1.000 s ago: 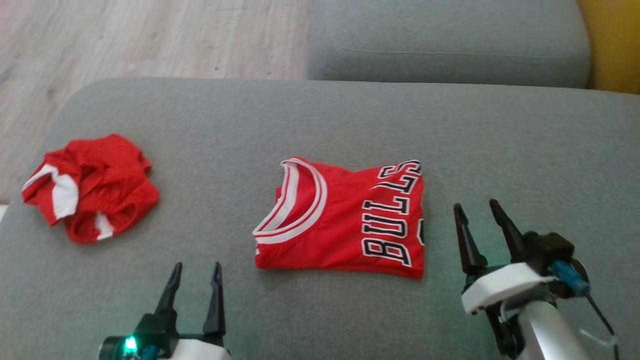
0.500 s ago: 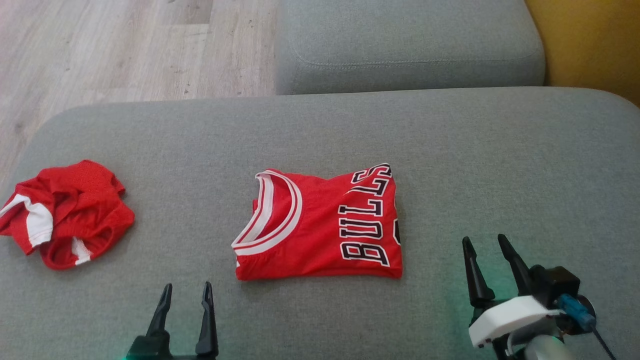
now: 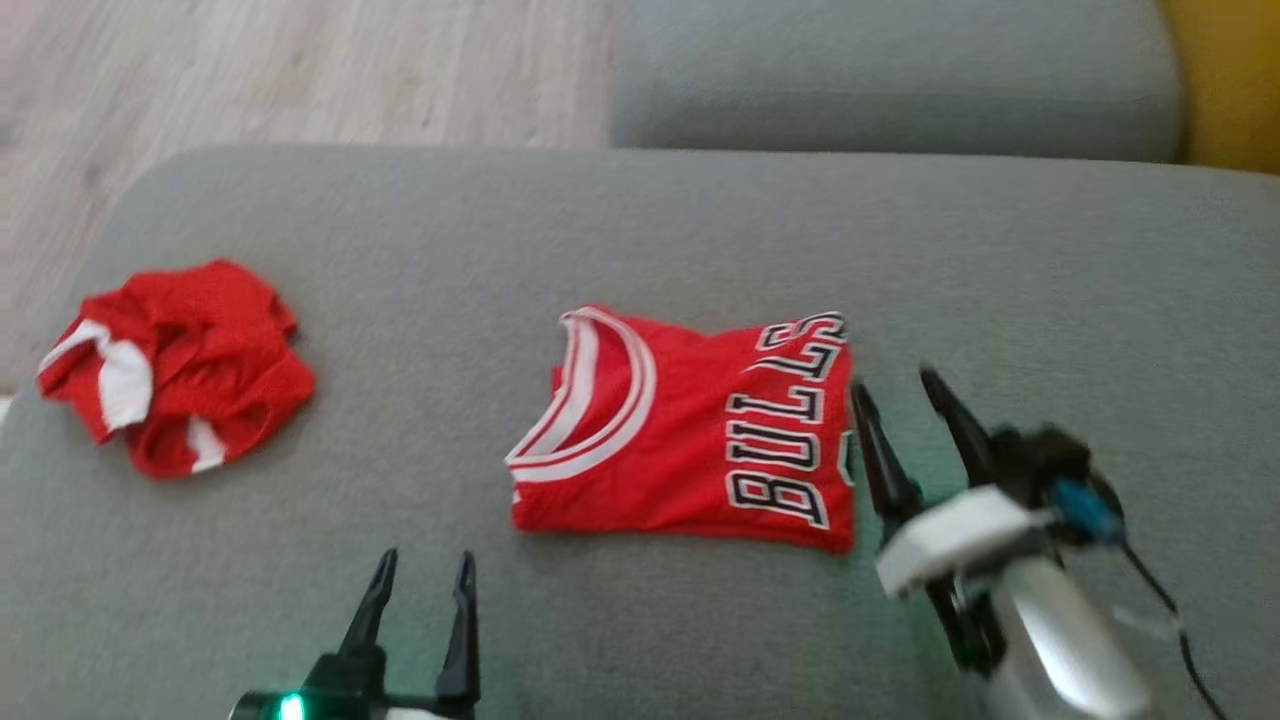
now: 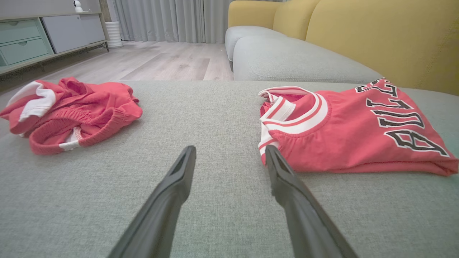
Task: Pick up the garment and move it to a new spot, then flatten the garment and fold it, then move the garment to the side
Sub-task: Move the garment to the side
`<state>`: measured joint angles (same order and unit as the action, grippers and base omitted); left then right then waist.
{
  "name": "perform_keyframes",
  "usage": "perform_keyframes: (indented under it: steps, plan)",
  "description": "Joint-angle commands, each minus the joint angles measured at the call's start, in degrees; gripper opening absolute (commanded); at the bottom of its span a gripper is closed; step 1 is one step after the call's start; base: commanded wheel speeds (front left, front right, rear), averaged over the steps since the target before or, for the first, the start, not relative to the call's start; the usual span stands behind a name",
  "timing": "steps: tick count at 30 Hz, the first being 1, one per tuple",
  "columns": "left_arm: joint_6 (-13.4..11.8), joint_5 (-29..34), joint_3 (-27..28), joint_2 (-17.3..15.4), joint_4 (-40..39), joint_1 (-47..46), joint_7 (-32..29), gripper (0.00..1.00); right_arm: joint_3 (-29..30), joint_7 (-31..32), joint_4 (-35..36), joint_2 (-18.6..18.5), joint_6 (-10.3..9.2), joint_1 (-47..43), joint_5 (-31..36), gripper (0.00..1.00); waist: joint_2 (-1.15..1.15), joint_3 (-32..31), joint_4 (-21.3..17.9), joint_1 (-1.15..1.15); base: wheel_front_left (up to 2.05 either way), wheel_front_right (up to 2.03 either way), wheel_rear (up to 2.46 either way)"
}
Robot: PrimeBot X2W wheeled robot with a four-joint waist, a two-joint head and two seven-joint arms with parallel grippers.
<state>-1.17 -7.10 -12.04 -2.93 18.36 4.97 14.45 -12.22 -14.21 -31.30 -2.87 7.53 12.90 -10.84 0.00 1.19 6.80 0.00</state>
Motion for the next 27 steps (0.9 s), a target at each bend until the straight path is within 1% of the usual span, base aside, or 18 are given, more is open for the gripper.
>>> perform_keyframes:
  steps: [1, 4, 8, 13, 16, 18, 19, 20, 21, 27]
  plan:
    - [0.08, -0.42, 1.03, 0.05, -1.36, -3.25, 0.55, 1.00, -2.03, -0.79, 0.68, -0.01, -0.04, 3.80, 0.02, 1.00, 0.00, 1.74, 2.13, 0.00, 0.00, 0.00, 0.00]
    - [-0.06, -0.63, 0.07, 0.05, -1.23, -4.02, 0.55, 1.00, -3.00, -0.79, -1.92, -0.01, -0.04, 6.97, 0.09, 1.00, 0.00, 3.03, 4.14, 0.00, 0.00, 0.00, 0.00]
    - [-0.12, -0.92, -1.01, 0.05, -1.44, -4.80, 0.55, 1.00, -1.36, -0.79, -4.64, -0.01, -0.04, 8.40, -0.61, 1.00, 0.00, 4.29, 6.26, 0.00, 0.00, 0.00, 0.00]
    - [-0.48, -1.51, -1.72, 0.05, -1.89, -5.31, 0.55, 1.00, 1.55, -0.79, -7.96, -0.01, -0.04, 7.10, -0.12, 1.00, 0.00, 5.62, 7.34, 0.00, 0.00, 0.00, 0.00]
    - [-0.62, -1.79, -1.96, 0.05, -2.06, -5.68, 0.55, 1.00, 2.52, -0.60, -11.68, -0.01, -0.04, 7.12, -0.10, 1.00, 0.00, 6.57, 7.60, 0.00, 0.00, 0.00, 0.00]
    - [-0.76, -1.94, -2.29, 0.05, -2.03, -6.19, 0.55, 1.00, 2.15, 1.18, -15.83, -0.01, -0.04, 7.90, -0.81, 1.00, 0.00, 7.36, 7.66, 0.00, 0.00, 0.00, 0.00]
    - [-0.79, -1.97, -2.39, 0.05, -1.99, -6.43, 0.55, 1.00, 2.03, 1.68, -16.95, -0.01, -0.04, 8.22, -1.20, 0.92, 0.00, 7.62, 7.65, 0.00, 0.00, 0.00, 0.00]
    - [-0.82, -2.02, -2.44, 0.05, -1.94, -6.69, 0.55, 1.00, 2.10, 1.94, -17.89, -0.01, -0.04, 8.57, -1.75, 0.24, 0.00, 7.85, 7.63, 0.00, 0.00, 0.00, 0.00]
    - [-0.84, -2.08, -2.51, 0.05, -1.91, -6.92, 0.55, 1.00, 2.15, 2.01, -18.73, -0.01, -0.04, 8.91, -1.81, 0.00, 0.00, 7.98, 7.57, 0.00, 0.00, 0.00, 0.00]
    - [-1.01, -2.29, -2.92, 0.05, -1.96, -7.15, 0.55, 1.00, 4.92, 0.34, -20.43, -0.01, -0.04, 9.95, -2.96, 0.00, 0.00, 7.70, 6.73, 0.00, 0.00, 0.00, 0.00]
